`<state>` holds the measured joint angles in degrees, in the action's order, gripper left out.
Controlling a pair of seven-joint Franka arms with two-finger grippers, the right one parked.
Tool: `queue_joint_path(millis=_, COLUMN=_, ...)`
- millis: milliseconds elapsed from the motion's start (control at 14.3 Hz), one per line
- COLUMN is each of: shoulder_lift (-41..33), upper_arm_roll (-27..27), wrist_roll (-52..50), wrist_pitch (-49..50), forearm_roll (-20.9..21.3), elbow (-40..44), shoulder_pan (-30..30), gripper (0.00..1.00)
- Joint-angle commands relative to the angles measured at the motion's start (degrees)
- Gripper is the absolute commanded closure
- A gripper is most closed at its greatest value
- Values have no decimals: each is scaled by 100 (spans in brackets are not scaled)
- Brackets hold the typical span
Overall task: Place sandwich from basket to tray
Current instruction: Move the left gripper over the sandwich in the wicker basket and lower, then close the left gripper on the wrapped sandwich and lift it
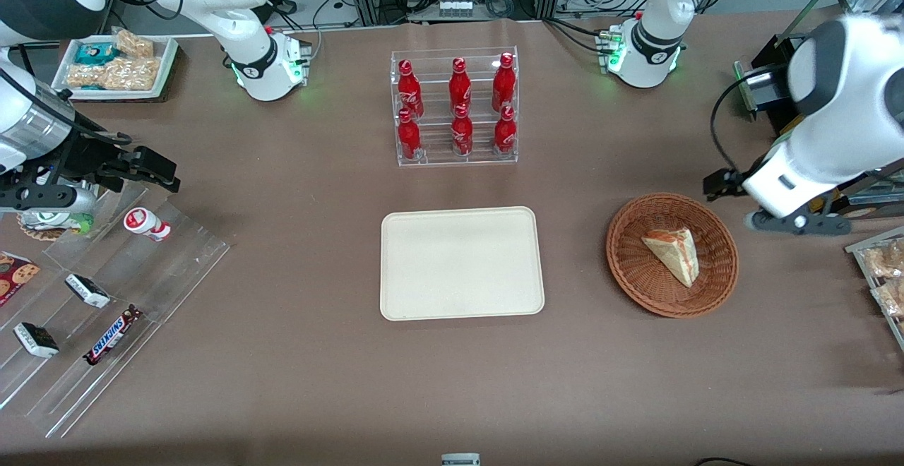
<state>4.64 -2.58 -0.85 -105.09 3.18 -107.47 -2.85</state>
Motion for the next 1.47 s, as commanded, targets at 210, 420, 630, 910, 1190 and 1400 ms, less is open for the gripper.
queue_joint_path(millis=210, shoulder_lift=-112, upper_arm_roll=56, wrist_roll=-546, wrist_pitch=-2090, forearm_roll=42, elbow=-1810, shoulder_pan=-14, gripper=0)
queue_joint_path(millis=420, shoulder_lift=45, upper_arm_roll=65, wrist_roll=-2131, wrist_pitch=-3138, forearm_roll=42, elbow=-2234, shoulder_pan=-5, gripper=0)
queue_joint_path(millis=630, shoulder_lift=326, upper_arm_roll=65, wrist_roll=-4346, wrist_pitch=-3526, forearm_roll=51, elbow=-2181, shoulder_pan=-14, gripper=0)
queue_joint_path(millis=910, shoulder_lift=695, upper_arm_roll=73, wrist_roll=-5443, wrist_pitch=-3940, forearm_roll=42, elbow=-2138, shoulder_pan=3, gripper=0)
queue_joint_path(millis=1190, shoulder_lift=1013, upper_arm_roll=73, wrist_roll=-5452, wrist_pitch=-4116, forearm_roll=42, elbow=-2059, shoulder_pan=4, gripper=46)
queue_joint_path(millis=1400, shoulder_lift=855, upper_arm_roll=65, wrist_roll=-5356, wrist_pitch=-3767, forearm_roll=164, elbow=-1936, shoulder_pan=-31, gripper=91)
